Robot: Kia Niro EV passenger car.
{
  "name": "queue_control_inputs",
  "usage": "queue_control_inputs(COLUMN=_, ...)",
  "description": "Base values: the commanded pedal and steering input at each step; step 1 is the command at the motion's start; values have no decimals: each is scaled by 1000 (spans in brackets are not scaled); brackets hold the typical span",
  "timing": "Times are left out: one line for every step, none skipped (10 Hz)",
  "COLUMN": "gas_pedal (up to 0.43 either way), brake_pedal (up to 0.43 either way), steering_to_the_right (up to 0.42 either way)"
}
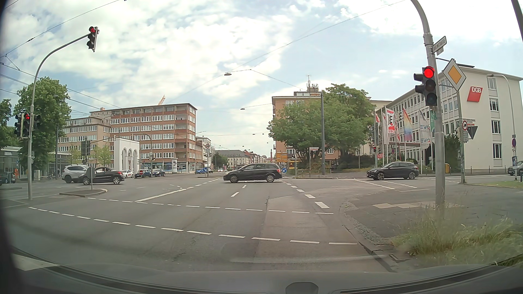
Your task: Follow the waypoints while adhering to traffic rules and regulations
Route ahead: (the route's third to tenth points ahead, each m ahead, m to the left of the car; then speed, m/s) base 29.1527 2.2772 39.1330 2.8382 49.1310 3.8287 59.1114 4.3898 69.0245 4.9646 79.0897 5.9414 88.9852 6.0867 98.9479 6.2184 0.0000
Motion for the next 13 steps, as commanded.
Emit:
queue_control_inputs(gas_pedal=0, brake_pedal=256, steering_to_the_right=-1)
queue_control_inputs(gas_pedal=0, brake_pedal=256, steering_to_the_right=0)
queue_control_inputs(gas_pedal=0, brake_pedal=256, steering_to_the_right=-1)
queue_control_inputs(gas_pedal=0, brake_pedal=256, steering_to_the_right=-1)
queue_control_inputs(gas_pedal=0, brake_pedal=256, steering_to_the_right=0)
queue_control_inputs(gas_pedal=0, brake_pedal=256, steering_to_the_right=-1)
queue_control_inputs(gas_pedal=0, brake_pedal=256, steering_to_the_right=0)
queue_control_inputs(gas_pedal=0, brake_pedal=250, steering_to_the_right=-1)
queue_control_inputs(gas_pedal=0, brake_pedal=256, steering_to_the_right=0)
queue_control_inputs(gas_pedal=0, brake_pedal=256, steering_to_the_right=0)
queue_control_inputs(gas_pedal=0, brake_pedal=256, steering_to_the_right=-1)
queue_control_inputs(gas_pedal=0, brake_pedal=256, steering_to_the_right=-1)
queue_control_inputs(gas_pedal=0, brake_pedal=250, steering_to_the_right=-1)
